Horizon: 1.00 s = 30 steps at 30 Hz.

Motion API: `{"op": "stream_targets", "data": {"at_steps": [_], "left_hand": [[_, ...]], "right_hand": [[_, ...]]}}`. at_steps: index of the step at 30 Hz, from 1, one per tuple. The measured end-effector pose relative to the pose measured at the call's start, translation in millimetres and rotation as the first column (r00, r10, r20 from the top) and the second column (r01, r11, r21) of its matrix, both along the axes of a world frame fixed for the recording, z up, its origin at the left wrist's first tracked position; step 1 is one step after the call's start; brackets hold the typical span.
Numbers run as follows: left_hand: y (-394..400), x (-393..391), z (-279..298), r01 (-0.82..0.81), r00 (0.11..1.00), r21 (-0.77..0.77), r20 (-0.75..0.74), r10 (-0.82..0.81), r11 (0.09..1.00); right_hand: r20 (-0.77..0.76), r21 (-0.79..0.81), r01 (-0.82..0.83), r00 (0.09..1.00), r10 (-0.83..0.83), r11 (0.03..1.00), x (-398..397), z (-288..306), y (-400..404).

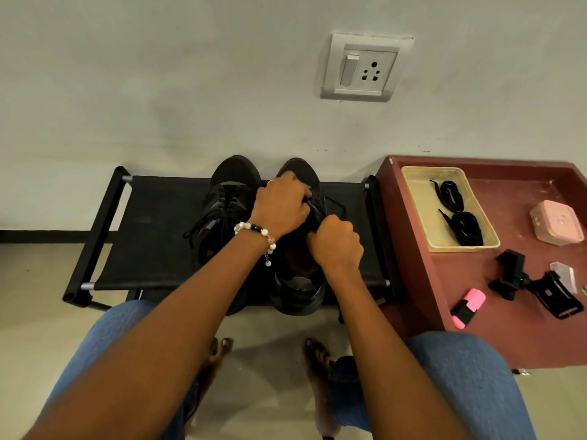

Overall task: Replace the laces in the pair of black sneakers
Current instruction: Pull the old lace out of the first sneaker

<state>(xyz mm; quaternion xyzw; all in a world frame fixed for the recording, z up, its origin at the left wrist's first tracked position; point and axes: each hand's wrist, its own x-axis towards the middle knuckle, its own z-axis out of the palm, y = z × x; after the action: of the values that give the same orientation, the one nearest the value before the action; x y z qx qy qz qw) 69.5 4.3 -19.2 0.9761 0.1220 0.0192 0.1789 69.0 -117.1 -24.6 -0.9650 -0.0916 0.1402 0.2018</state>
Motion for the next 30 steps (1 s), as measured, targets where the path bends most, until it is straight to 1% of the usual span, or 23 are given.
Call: {"op": "stream_targets", "data": {"at_steps": [2, 4, 7, 9, 11, 14, 16, 17, 18, 19, 20, 21, 22, 23, 24, 25, 26, 28, 29, 30], "left_hand": [[-6.3, -0.4, -2.8, -0.007, 1.000, 0.099, 0.024, 0.005, 0.995], [-14.0, -3.2, 0.4, -0.049, 0.997, 0.200, 0.073, 0.035, 0.979], [-28.5, -8.4, 4.8, -0.083, 0.995, 0.315, 0.082, 0.060, 0.945], [-32.4, -9.9, 4.7, -0.106, 0.992, 0.313, 0.102, 0.077, 0.944], [-28.5, -7.9, 2.6, -0.130, 0.984, 0.266, 0.149, 0.092, 0.955], [-15.8, -6.7, 2.0, -0.222, 0.955, 0.104, 0.225, 0.194, 0.969], [-5.7, -5.1, 5.3, -0.280, 0.918, -0.116, 0.258, 0.301, 0.953], [0.8, -3.2, 6.3, -0.312, 0.887, -0.271, 0.261, 0.381, 0.911], [8.7, -0.4, 5.7, -0.352, 0.835, -0.447, 0.246, 0.492, 0.822], [16.4, 0.8, 6.9, -0.388, 0.762, -0.611, 0.210, 0.613, 0.690], [23.2, 1.4, 8.4, -0.411, 0.682, -0.732, 0.149, 0.716, 0.544], [28.7, 2.1, 7.5, -0.423, 0.632, -0.786, 0.100, 0.768, 0.450], [30.9, 1.5, 8.4, -0.445, 0.619, -0.779, 0.089, 0.780, 0.442], [31.2, -0.1, 9.0, -0.479, 0.631, -0.710, 0.130, 0.765, 0.516], [31.0, -1.4, 8.2, -0.496, 0.663, -0.611, 0.193, 0.724, 0.617], [30.3, -3.1, 8.1, -0.474, 0.706, -0.521, 0.256, 0.660, 0.710], [27.8, -3.8, 8.2, -0.424, 0.768, -0.452, 0.279, 0.576, 0.785], [22.6, -2.2, 5.8, -0.239, 0.906, -0.347, 0.255, 0.337, 0.907], [18.6, -1.4, 4.7, -0.150, 0.957, -0.278, 0.202, 0.211, 0.949], [13.4, -1.0, 4.4, -0.074, 0.985, -0.199, 0.140, 0.103, 0.977]], "right_hand": [[0.001, -0.006, -0.004, 1.000, 0.004, 1.000, -0.3, -1.3, 0.3], [0.008, -0.005, -0.004, 1.000, 0.004, 1.000, -0.8, -2.9, 1.0], [0.022, -0.005, 0.008, 1.000, -0.007, 1.000, -0.6, -5.2, 1.2], [0.028, -0.017, 0.011, 1.000, -0.010, 1.000, -0.3, -6.2, 0.9], [0.033, -0.015, 0.007, 0.999, -0.006, 1.000, -0.5, -6.5, 0.5], [0.027, 0.000, -0.003, 1.000, 0.003, 1.000, -1.2, -5.6, 0.3], [0.013, 0.005, 0.001, 1.000, -0.001, 1.000, -1.1, -4.3, 0.6], [0.011, 0.006, 0.004, 1.000, -0.004, 1.000, -0.8, -4.0, 0.8], [0.008, 0.006, 0.008, 1.000, -0.008, 1.000, -0.9, -3.6, 0.7], [0.007, 0.007, 0.012, 1.000, -0.012, 1.000, -0.9, -3.6, 0.9], [0.007, 0.010, 0.015, 1.000, -0.015, 1.000, -1.2, -3.6, 1.2], [0.005, 0.013, 0.017, 1.000, -0.017, 1.000, -1.3, -4.0, 1.3], [0.005, 0.015, 0.019, 1.000, -0.019, 1.000, -1.4, -3.9, 1.1], [0.007, 0.015, 0.020, 1.000, -0.020, 1.000, -1.3, -3.8, 1.2], [0.007, 0.014, 0.020, 1.000, -0.020, 1.000, -1.3, -3.6, 1.1], [0.007, 0.013, 0.019, 1.000, -0.019, 1.000, -1.0, -3.4, 1.1], [0.009, 0.011, 0.018, 1.000, -0.018, 1.000, -0.9, -3.1, 1.0], [0.015, 0.007, 0.017, 1.000, -0.017, 1.000, -0.8, -3.4, 1.3], [0.016, 0.007, 0.015, 1.000, -0.016, 1.000, -0.7, -4.0, 1.6], [0.019, 0.008, 0.014, 1.000, -0.014, 1.000, -0.7, -4.6, 1.8]]}}
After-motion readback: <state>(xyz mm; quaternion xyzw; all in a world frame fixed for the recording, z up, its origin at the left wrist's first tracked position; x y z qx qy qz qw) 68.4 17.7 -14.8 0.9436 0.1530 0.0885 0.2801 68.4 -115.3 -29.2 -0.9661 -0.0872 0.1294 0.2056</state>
